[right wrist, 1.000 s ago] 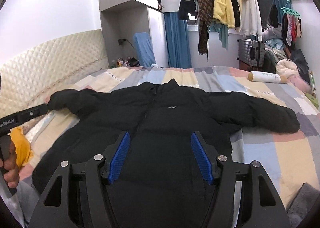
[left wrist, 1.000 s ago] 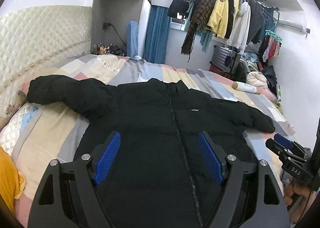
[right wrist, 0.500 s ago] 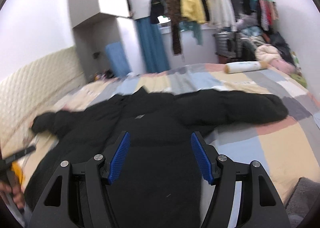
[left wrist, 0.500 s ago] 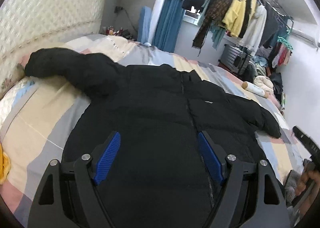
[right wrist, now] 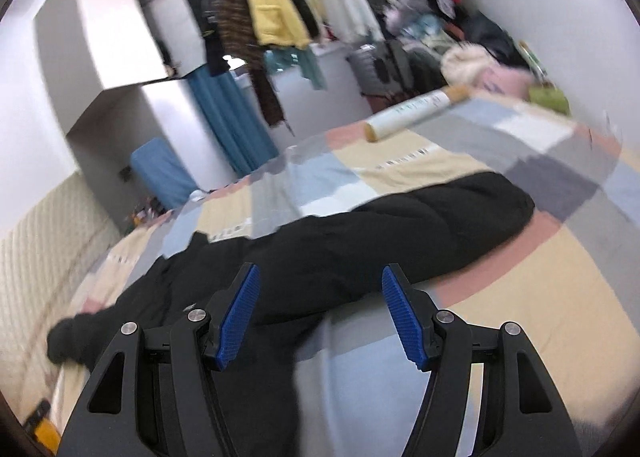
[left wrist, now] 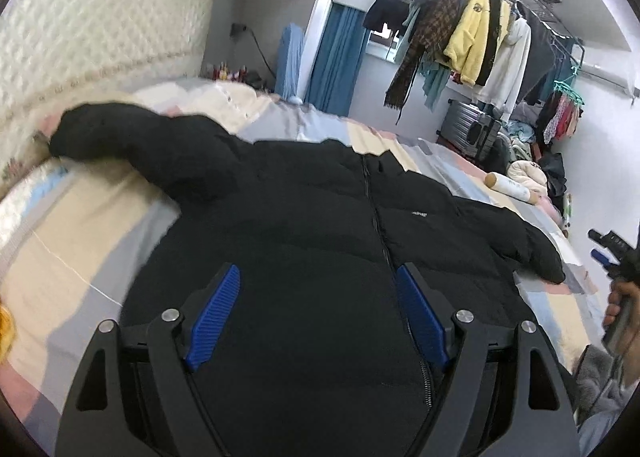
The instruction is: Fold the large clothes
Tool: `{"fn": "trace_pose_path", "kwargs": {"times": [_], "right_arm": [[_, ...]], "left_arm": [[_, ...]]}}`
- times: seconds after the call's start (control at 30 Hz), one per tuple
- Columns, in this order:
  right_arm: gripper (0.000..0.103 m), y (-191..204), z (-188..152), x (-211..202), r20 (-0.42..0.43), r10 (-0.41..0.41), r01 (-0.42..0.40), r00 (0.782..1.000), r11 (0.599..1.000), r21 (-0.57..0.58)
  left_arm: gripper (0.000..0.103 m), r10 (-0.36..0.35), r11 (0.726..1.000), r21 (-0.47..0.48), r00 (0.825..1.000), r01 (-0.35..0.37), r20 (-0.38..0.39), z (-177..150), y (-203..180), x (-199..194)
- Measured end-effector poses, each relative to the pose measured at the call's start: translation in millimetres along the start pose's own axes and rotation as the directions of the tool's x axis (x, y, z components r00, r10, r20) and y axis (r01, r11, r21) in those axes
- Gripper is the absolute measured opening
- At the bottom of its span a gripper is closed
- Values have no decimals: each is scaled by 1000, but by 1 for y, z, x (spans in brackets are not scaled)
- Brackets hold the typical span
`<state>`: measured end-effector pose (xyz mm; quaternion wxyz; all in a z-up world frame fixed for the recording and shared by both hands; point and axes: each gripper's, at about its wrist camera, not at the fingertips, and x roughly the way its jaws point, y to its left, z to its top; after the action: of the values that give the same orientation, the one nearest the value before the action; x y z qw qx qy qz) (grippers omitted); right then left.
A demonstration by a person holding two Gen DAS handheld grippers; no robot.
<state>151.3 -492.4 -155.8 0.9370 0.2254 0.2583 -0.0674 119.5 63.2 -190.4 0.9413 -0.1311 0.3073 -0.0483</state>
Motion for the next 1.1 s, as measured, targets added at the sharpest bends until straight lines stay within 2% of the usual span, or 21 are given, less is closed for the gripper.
{"fn": "trace_pose_path", "kwargs": {"times": [0.1, 0.27, 0.4, 0.47, 0.57, 0.7, 0.77, 0.83, 0.9, 0.97, 1.0, 1.07, 1.1], "right_arm": [[76, -45, 2, 21, -32, 26, -22, 999, 992, 122], [79, -104, -4, 54, -97, 8, 15, 995, 970, 241], [80, -166, -10, 78, -87, 2, 35, 996, 907, 419], [81, -201, -15, 92, -60, 4, 29, 998, 846, 533], [81, -233, -13, 113, -27, -7, 22, 1000, 789, 614], [81, -248, 3, 133, 42, -30, -1, 999, 802, 597], [81, -256, 14, 144, 69, -78, 24, 995, 817, 576], [81, -261, 21, 153, 88, -115, 47, 990, 832, 553], [81, -267, 28, 168, 79, -110, 50, 991, 836, 547], [78, -268, 33, 181, 60, -123, 74, 991, 847, 526], [73, -270, 35, 185, 63, -110, 62, 992, 853, 518], [53, -269, 39, 193, 58, -60, 22, 997, 865, 501], [36, -266, 42, 197, 46, -36, 9, 998, 875, 484]], "left_arm": [[81, 16, 1000, 13, 1000, -16, -26, -4, -4, 10], [81, 13, 1000, 20, 998, -12, -57, -8, -13, 20], [81, 33, 999, 43, 997, -30, -67, -14, -20, 29], [81, 40, 998, 43, 996, -36, -81, -16, -22, 36], [81, 36, 999, 20, 994, -34, -107, -18, -20, 47], [81, 65, 998, 26, 991, -62, -119, -20, -24, 60], [81, 79, 997, 33, 990, -75, -121, -20, -25, 65], [81, 124, 991, 63, 985, -117, -117, -21, -29, 70], [81, 152, 986, 85, 983, -144, -101, -21, -30, 73], [81, 161, 984, 95, 983, -152, -92, -21, -32, 76], [81, 164, 983, 101, 982, -154, -91, -21, -33, 79], [81, 163, 982, 109, 982, -153, -94, -21, -35, 84], [81, 165, 982, 114, 982, -153, -97, -22, -35, 87]]}}
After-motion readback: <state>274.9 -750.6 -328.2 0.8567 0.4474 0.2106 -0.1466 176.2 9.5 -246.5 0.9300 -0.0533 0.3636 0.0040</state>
